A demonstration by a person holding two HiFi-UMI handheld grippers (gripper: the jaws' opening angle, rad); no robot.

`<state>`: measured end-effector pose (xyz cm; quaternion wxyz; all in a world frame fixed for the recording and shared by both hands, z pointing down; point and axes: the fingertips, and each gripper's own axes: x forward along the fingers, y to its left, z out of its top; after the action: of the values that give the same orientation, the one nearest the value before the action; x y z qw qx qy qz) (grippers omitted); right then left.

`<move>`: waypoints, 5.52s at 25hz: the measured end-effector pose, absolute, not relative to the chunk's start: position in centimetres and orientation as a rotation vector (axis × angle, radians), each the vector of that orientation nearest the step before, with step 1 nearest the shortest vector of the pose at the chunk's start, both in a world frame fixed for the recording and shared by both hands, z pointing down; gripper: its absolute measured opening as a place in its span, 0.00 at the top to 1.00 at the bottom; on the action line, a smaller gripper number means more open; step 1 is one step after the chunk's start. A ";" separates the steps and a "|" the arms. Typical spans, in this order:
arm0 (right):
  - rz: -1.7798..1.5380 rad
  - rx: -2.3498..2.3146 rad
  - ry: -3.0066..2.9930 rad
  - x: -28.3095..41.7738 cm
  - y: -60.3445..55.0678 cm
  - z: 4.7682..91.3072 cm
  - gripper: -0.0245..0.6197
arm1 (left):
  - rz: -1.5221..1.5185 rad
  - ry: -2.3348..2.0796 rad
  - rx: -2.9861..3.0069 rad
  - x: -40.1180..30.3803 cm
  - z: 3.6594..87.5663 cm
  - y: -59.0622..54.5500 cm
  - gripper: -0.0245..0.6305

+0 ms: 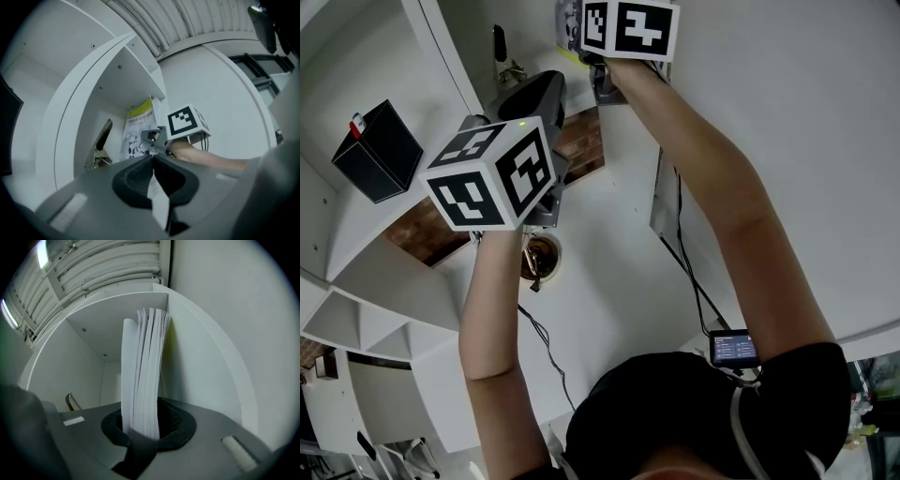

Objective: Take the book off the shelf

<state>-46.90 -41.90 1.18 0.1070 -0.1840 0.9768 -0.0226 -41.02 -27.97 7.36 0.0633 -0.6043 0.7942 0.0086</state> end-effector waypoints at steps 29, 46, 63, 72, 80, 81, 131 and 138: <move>-0.112 -0.234 2.797 -38.8 -36.0 1.0 0.86 | 0.061 2.379 -1.779 -38.6 7.9 -26.8 0.95; -0.001 -0.240 2.766 -35.5 -34.2 1.3 0.86 | 0.050 2.357 -1.712 -36.8 5.4 -26.7 0.95; 0.198 -0.206 2.671 -31.6 -31.7 2.2 0.86 | 0.062 2.367 -1.688 -35.9 5.2 -27.4 0.95; 0.225 -0.189 2.563 -27.6 -30.8 4.3 0.86 | 0.037 2.354 -1.688 -34.1 6.8 -27.5 0.95; 0.285 -0.203 2.478 -24.3 -30.2 6.0 0.86 | 0.026 2.348 -1.706 -32.5 9.2 -27.9 0.95; 0.292 -0.205 2.473 -23.9 -30.1 6.3 0.86 | 0.032 2.349 -1.710 -32.3 9.5 -28.0 0.95; 0.013 -0.047 2.945 -21.0 -22.9 35.6 0.86 | 0.206 2.673 -1.635 -30.2 34.6 -18.1 0.95; -0.010 0.051 3.008 -21.9 -20.9 38.8 0.86 | 0.192 2.732 -1.632 -30.8 38.2 -16.4 0.95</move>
<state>-21.93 -20.86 38.83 0.0663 0.0168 0.9976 -0.0033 -30.77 -16.43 38.24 -0.0232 -0.5119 0.8566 0.0602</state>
